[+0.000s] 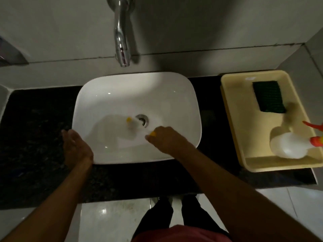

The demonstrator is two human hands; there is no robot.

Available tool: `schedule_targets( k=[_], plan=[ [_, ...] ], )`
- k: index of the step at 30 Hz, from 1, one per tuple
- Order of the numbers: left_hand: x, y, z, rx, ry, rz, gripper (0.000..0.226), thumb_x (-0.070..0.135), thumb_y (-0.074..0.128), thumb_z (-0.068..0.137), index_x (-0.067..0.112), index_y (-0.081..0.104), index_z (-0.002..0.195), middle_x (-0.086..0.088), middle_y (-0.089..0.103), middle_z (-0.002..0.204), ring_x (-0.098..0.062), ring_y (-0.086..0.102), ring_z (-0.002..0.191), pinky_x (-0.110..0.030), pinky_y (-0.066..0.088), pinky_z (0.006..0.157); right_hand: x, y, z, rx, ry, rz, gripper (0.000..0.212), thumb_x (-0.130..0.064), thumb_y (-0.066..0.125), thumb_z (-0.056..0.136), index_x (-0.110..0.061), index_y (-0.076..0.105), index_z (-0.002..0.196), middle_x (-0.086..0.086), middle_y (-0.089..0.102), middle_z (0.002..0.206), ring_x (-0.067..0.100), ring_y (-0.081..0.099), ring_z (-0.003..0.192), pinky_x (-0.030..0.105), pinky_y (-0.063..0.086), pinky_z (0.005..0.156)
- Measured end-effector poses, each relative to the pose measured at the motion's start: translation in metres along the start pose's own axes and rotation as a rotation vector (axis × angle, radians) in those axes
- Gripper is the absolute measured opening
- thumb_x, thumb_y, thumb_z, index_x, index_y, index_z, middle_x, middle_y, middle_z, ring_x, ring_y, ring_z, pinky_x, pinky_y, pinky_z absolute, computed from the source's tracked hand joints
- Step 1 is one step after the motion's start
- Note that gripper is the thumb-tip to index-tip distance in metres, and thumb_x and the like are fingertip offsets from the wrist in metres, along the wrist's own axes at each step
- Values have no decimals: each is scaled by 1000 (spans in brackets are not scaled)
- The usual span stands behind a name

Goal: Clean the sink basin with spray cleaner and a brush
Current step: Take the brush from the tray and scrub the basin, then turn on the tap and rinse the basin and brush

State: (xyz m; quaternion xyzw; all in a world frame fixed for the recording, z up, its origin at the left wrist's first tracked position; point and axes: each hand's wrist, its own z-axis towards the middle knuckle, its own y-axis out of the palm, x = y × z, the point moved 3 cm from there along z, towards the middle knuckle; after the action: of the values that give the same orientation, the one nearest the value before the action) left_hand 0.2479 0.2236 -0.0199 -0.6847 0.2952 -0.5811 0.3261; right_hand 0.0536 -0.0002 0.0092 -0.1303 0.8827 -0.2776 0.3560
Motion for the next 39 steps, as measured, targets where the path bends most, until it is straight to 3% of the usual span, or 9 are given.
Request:
schedule_targets(
  k=[5,11,15,19,23,27,31,36,39],
  plan=[
    [28,-15,-2,-38,-88,119,70,59,31,101,20,28,158,-21,38,158,-44,37,144,-63,25,116,28,-15,-42,67,-11,358,42,-58,52,94,-25,50,69,-4,50,67,16,55,61,24,36,52],
    [211,-28,-34,-325,578,-224,52,39,63,95,15,54,141,-3,67,124,-16,63,112,-27,49,96,22,-37,-50,-23,123,736,46,-57,56,91,-16,47,72,-5,37,44,10,29,27,17,28,37],
    [295,-6,-53,-525,315,-377,54,52,73,78,13,60,113,4,62,90,-13,58,81,-26,45,69,15,-34,-53,-32,163,946,45,-53,54,94,-9,53,87,3,39,51,14,34,31,19,30,38],
    [312,15,-57,-431,119,-552,67,38,82,79,14,35,120,0,52,110,-7,54,85,-14,43,59,15,-24,-56,-103,230,1026,45,-53,54,94,-8,53,91,2,42,50,14,37,34,20,34,39],
    [302,21,-45,-399,24,-658,75,32,85,77,5,38,127,-17,63,125,-26,67,108,-38,59,88,17,-21,-58,-168,240,1092,43,-52,53,94,-9,50,94,1,39,52,13,34,35,20,31,39],
    [297,17,-33,-634,77,-701,32,18,80,85,9,51,94,-5,59,73,-12,49,51,-30,44,54,16,-24,-52,-190,243,1098,43,-53,54,94,-10,50,96,1,39,54,12,35,36,20,31,39],
    [302,-3,-29,-792,253,-430,20,27,70,94,16,54,99,0,57,77,-11,56,64,-25,51,58,20,-29,-44,-184,265,1051,44,-53,55,94,-10,52,95,1,40,51,13,35,35,21,32,39],
    [323,-29,-19,-537,511,-175,63,42,67,91,25,37,144,9,59,103,0,58,83,-9,43,53,24,-34,-32,-204,268,1046,43,-54,53,95,-11,50,94,-1,41,48,13,35,36,22,32,39],
    [336,-30,-25,-494,710,-54,75,36,64,93,25,23,155,-4,47,133,-14,54,110,-17,49,82,14,-35,-22,-241,228,1024,45,-55,51,96,-10,49,94,-2,41,48,12,34,36,21,31,37]
  ],
)
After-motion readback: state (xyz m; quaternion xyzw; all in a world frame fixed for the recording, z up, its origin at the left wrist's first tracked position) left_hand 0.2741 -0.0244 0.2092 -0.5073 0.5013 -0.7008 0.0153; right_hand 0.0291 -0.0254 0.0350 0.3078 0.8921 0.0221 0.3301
